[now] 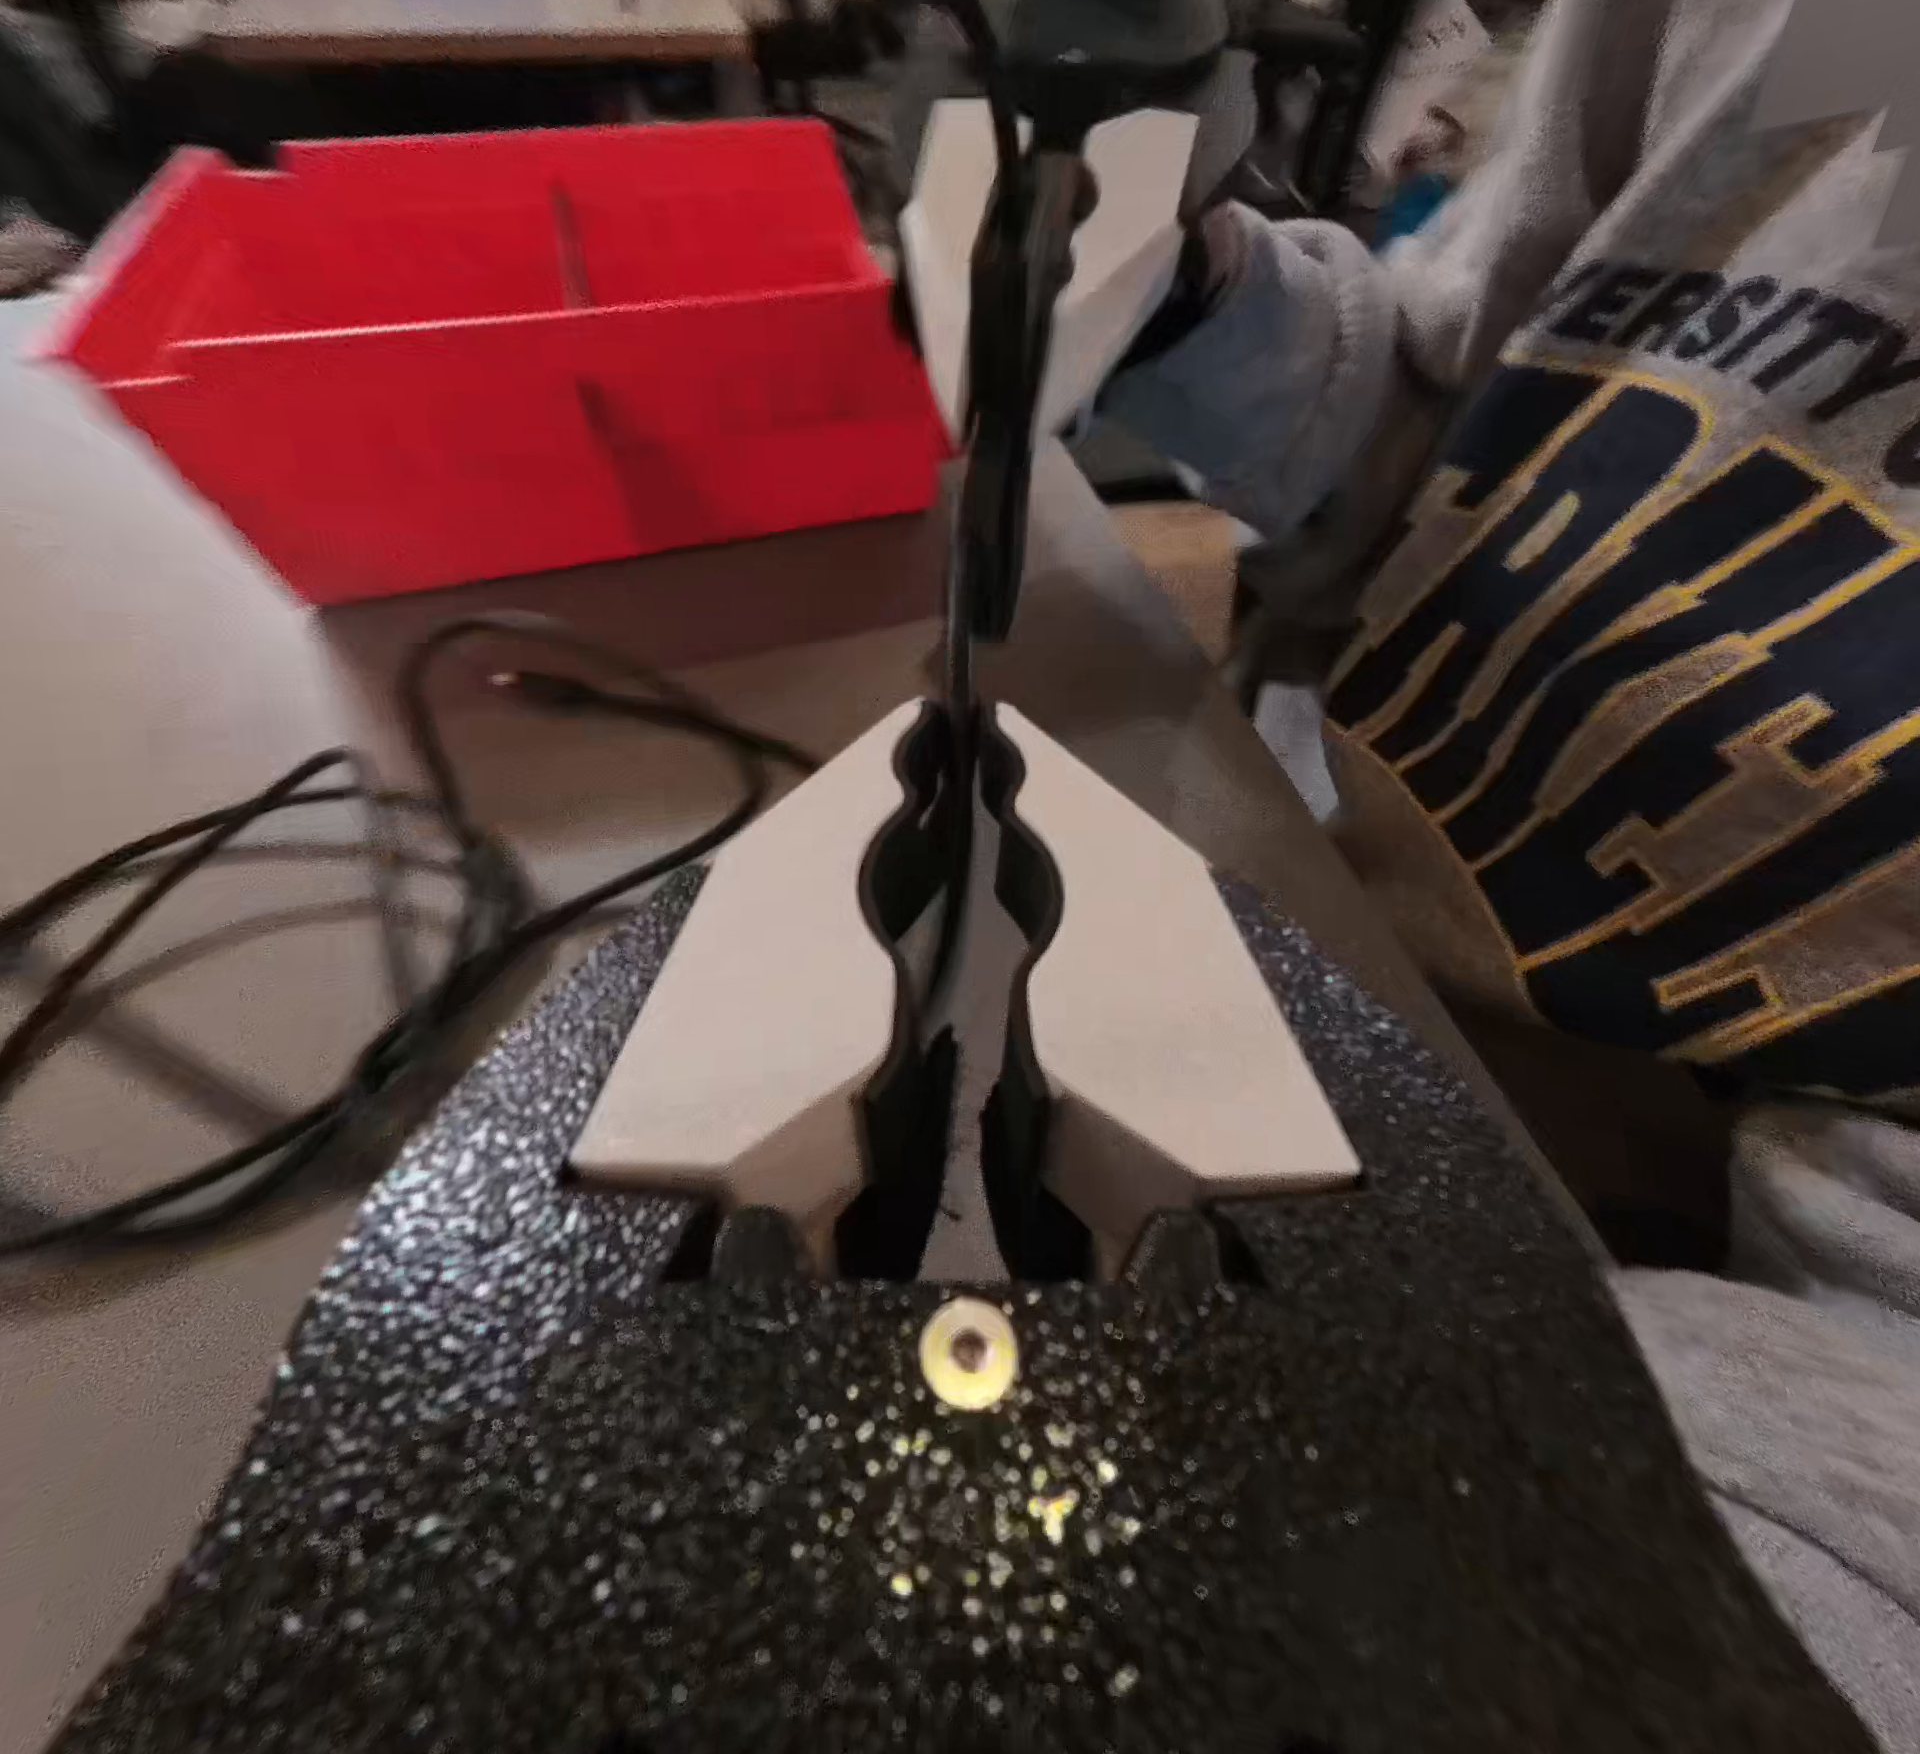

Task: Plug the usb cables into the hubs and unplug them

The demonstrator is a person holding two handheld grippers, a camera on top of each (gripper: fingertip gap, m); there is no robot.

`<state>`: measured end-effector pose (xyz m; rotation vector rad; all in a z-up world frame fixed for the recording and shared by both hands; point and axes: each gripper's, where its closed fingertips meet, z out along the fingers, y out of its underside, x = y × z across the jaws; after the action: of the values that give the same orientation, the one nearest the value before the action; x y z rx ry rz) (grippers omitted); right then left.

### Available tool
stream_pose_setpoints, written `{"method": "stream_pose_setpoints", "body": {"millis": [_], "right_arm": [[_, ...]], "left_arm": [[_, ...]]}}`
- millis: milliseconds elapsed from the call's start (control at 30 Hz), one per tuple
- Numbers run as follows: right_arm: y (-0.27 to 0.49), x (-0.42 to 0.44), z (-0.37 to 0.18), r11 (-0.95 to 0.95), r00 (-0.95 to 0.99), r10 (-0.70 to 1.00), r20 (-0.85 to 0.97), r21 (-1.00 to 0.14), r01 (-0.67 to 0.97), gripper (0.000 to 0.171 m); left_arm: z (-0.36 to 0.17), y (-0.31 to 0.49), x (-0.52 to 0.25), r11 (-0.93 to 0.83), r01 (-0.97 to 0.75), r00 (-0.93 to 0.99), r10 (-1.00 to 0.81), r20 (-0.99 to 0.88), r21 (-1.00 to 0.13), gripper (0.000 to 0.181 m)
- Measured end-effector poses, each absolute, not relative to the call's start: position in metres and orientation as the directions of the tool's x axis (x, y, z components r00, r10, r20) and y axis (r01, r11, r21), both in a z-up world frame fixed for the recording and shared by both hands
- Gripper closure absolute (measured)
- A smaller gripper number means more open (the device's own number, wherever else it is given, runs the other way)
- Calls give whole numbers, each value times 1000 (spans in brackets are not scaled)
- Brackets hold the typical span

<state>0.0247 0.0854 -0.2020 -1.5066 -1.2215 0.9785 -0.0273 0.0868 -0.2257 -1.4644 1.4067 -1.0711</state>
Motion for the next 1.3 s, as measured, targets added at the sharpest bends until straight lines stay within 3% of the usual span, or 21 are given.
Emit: {"method": "stream_pose_setpoints", "body": {"millis": [67, 200, 367, 433, 533, 700, 867, 1067, 1200, 1300], "right_arm": [[80, 52, -183, -178, 165, 974, -157, -977, 119, 163], [81, 45, -192, -134, 215, 972, -94, -974, 181, 162], [91, 46, -203, -167, 292, 950, -115, -973, 160, 163], [93, 43, -206, -167, 298, 948, -112, -972, 166, 162], [93, 36, -213, -170, 287, 951, -114, -969, 180, 162], [86, 22, -226, -153, 247, 964, -93, -960, 235, 162], [84, 19, -230, -124, 239, 969, -63, -961, 248, 162], [85, 20, -229, -60, 238, 971, 6, -962, 268, 162], [85, 24, -231, 13, 240, 966, 95, -947, 322, 162], [75, 17, -226, 31, 190, 978, 87, -959, 283, 162]], "left_arm": [[-202, 83, -40, -60, -152, -10, -998, 62, -987, 176], [-230, 88, -20, -73, -288, -3, -997, 77, -955, 176], [-237, 96, -17, -139, -293, 57, -990, 128, -946, 174], [-226, 93, -15, -160, -241, 40, -987, 155, -957, 137], [-211, 93, -9, -83, -173, 54, -996, 74, -981, 112], [-223, 70, 16, -46, -243, -83, -994, 68, -969, 146], [-226, 74, 18, -43, -257, -67, -996, 62, -966, 162], [-225, 73, 19, 5, -262, -62, -998, 11, -965, 155], [-213, 82, 13, 67, -221, 10, -997, -71, -973, 133], [-217, 80, 12, 57, -244, 3, -998, -59, -968, 129]]}}
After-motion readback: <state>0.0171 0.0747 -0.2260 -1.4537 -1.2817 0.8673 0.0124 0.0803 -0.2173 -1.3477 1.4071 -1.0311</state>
